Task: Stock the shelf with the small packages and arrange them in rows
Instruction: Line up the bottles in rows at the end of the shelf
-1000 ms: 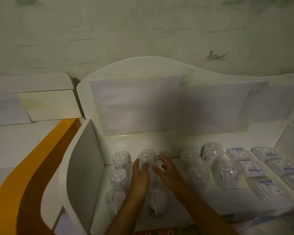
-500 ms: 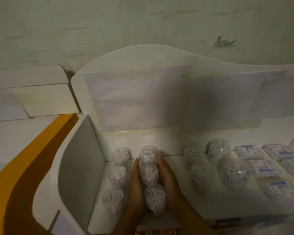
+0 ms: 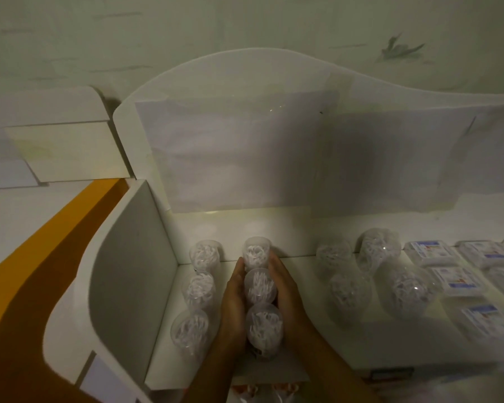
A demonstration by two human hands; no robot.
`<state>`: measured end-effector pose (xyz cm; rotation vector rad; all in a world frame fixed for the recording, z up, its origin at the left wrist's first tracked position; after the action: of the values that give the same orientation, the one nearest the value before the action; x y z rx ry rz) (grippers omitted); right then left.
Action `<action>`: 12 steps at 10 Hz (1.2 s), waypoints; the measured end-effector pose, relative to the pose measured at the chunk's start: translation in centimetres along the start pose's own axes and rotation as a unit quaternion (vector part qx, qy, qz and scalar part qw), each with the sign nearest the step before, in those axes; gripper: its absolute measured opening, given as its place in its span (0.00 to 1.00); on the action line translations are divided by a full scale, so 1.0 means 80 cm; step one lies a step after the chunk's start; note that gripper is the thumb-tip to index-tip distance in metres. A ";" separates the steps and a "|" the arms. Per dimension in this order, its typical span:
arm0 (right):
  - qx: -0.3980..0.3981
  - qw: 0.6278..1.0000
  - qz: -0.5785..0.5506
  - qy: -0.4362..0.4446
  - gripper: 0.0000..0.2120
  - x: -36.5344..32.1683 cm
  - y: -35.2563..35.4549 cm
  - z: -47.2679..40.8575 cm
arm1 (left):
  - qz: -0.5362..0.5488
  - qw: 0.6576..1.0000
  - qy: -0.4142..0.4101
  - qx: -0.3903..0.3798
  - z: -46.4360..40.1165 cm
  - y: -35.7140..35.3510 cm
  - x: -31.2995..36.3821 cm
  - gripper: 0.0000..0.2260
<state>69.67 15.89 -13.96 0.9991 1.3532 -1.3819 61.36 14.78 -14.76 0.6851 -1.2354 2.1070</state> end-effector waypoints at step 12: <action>0.043 0.998 -0.015 -0.039 0.16 0.023 0.007 -0.005 | -0.138 0.973 -0.181 0.034 -0.011 0.022 -0.002 0.20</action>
<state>69.78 16.15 -15.91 0.9738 1.2644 -1.4973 60.10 14.84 -16.26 1.2411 -1.1746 1.8516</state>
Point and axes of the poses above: each hand's wrist, its own z-axis away from the middle knuckle, its own y-axis out of the back of the hand, x = y × z, the point moved 2 cm from there along -z, towards the middle knuckle, and after that the axes turned 7 degrees about x, right-handed, at the moved point
